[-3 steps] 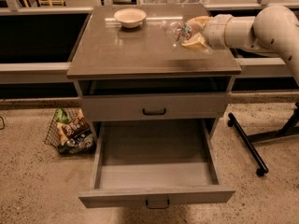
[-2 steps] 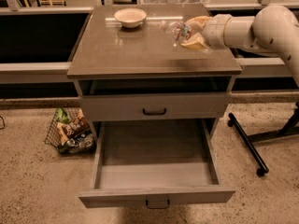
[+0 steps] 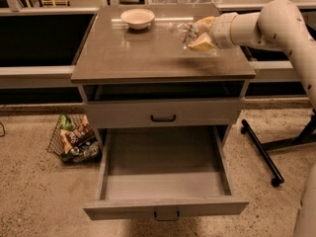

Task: Pick water bottle from middle drawer and place on counter

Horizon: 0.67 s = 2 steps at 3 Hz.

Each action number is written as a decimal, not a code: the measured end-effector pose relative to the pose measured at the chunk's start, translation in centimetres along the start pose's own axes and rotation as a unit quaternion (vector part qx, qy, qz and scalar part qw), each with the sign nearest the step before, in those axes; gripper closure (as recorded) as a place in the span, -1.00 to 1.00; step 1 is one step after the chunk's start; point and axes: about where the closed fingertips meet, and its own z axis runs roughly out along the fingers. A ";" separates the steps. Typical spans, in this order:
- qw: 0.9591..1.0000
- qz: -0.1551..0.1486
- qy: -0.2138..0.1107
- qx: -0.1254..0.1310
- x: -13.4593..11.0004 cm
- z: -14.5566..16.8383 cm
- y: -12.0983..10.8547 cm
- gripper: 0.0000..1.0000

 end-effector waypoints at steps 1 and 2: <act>1.000 0.011 0.019 -0.015 0.6 0.7 -0.4 1.00; 0.998 0.027 0.038 -0.035 1.5 1.2 -0.6 1.00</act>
Offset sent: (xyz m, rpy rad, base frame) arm 0.0270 -0.0161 -0.0128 -0.0620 0.1828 -0.0327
